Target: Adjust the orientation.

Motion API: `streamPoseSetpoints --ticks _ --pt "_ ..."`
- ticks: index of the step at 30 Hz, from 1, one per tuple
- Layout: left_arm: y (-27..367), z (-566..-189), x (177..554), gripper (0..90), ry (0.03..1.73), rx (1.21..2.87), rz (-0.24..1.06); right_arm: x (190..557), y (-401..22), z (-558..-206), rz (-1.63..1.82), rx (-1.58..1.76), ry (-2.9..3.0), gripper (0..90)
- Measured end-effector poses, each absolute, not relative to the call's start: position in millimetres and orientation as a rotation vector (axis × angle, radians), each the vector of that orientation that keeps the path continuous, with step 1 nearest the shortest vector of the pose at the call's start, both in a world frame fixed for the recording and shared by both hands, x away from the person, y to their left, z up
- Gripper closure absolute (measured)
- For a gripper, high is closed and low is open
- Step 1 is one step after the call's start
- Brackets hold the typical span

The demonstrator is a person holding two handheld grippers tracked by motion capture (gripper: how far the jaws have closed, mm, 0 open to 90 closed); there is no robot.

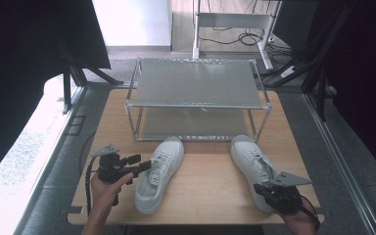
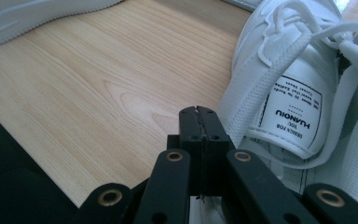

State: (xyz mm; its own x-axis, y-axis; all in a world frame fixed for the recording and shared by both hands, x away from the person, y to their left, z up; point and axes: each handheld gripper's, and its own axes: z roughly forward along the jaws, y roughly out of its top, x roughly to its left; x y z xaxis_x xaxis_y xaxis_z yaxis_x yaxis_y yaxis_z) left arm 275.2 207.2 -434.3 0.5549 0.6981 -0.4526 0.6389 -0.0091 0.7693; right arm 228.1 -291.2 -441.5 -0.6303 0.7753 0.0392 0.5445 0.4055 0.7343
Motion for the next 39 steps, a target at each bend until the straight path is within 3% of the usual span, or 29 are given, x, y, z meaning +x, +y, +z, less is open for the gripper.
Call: streamPoseSetpoints --ticks 11,12,15,17,25,39 --pt "211.4 -433.2 274.9 36.5 1.146 1.686 0.068 230.6 -296.7 -441.9 1.069 1.158 2.374 88.4" --pt "211.0 -432.3 275.0 36.6 1.156 1.685 0.068 231.9 -292.8 -437.3 1.093 1.144 2.361 79.7" --pt "208.6 -428.9 276.3 36.8 1.148 1.684 0.064 237.6 -288.1 -424.0 1.13 1.116 2.32 74.9" --pt "206.0 -425.5 277.4 36.8 1.14 1.685 0.068 244.0 -283.7 -413.9 1.143 1.086 2.288 65.7" --pt "197.1 -414.3 285.3 37.2 1.11 1.685 0.073 280.7 -278.9 -385.4 1.206 1.081 2.231 49.4" --pt "192.2 -415.3 286.0 37.3 1.115 1.725 0.085 282.0 -308.3 -405.2 1.186 1.175 2.148 49.1"
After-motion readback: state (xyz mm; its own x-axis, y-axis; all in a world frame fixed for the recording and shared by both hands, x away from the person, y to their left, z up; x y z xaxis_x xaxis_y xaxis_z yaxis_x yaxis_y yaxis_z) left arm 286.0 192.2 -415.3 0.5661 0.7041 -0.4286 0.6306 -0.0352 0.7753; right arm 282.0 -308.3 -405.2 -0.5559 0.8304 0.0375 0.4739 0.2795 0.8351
